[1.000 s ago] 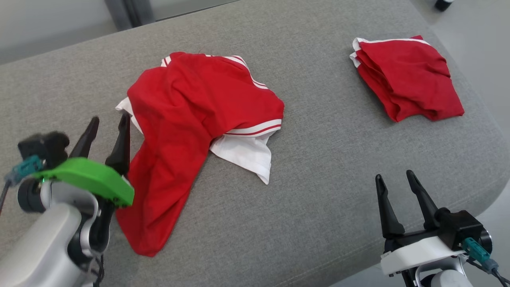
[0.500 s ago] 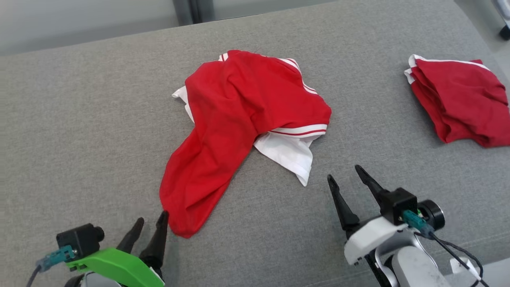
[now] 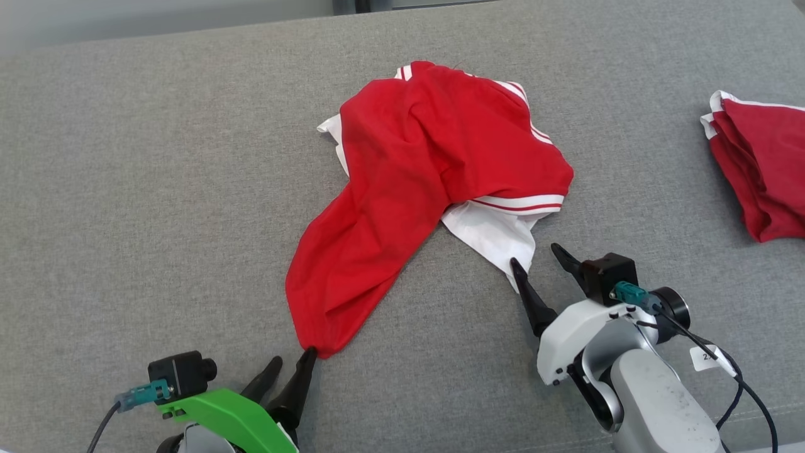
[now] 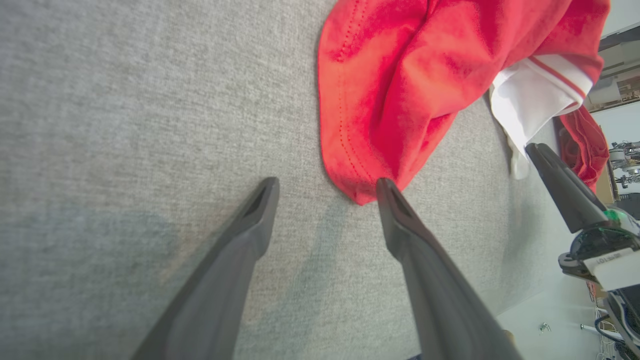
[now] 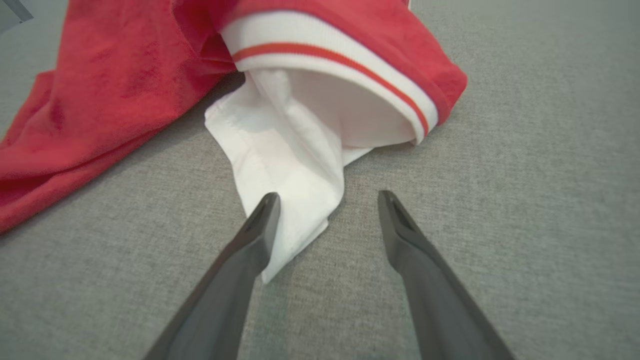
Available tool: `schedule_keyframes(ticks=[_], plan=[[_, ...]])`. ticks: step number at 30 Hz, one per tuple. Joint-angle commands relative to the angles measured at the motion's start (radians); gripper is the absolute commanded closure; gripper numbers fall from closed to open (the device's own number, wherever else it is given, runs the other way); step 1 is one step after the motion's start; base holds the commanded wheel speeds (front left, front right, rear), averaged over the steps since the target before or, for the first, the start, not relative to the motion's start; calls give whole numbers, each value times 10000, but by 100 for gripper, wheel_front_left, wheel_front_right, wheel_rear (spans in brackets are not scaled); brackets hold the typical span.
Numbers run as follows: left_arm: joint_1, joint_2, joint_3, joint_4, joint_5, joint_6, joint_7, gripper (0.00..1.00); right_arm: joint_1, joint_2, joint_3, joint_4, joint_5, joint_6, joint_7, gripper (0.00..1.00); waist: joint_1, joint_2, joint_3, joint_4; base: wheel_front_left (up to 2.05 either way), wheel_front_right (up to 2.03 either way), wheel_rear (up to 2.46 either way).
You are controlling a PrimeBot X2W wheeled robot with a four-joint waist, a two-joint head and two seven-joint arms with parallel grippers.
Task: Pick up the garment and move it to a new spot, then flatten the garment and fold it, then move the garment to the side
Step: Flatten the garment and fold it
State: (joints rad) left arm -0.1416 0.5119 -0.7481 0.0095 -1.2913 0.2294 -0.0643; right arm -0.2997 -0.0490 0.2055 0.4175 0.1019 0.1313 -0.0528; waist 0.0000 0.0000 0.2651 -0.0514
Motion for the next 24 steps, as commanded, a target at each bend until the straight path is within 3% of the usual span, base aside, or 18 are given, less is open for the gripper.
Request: schedule_keyframes(ticks=[1,5,10,11,12,14,15,24], plan=[[-198,-41,40,129,63,-92,-66,0,-220,-31,54,144,102,-11,9,0,0,0,79,37,0,0,0],[-247,-109,12,240,34,-240,-23,0,-445,-31,234,405,374,-11,14,0,0,0,124,49,0,0,0],[-511,-371,-358,460,-77,-851,399,0,-823,-29,567,869,638,-11,63,0,0,0,211,146,0,0,0],[-613,-426,-403,551,-55,-941,460,0,-874,-29,599,949,677,-11,68,18,0,0,230,158,0,0,0],[-682,-544,-413,643,-120,-1024,480,0,-924,-34,623,1029,723,-11,61,52,0,0,250,166,0,0,0],[-841,-718,-437,863,-232,-1227,580,0,-1036,-31,690,1127,825,-11,54,93,0,0,296,163,0,0,0],[-936,-775,-408,1014,-260,-1275,583,0,-1087,-29,713,1174,858,-11,44,100,0,0,313,156,0,0,0],[-1473,-1057,-446,2527,182,-1277,372,0,-1287,-42,823,1467,1044,-13,4,100,0,0,375,-36,0,0,0]])
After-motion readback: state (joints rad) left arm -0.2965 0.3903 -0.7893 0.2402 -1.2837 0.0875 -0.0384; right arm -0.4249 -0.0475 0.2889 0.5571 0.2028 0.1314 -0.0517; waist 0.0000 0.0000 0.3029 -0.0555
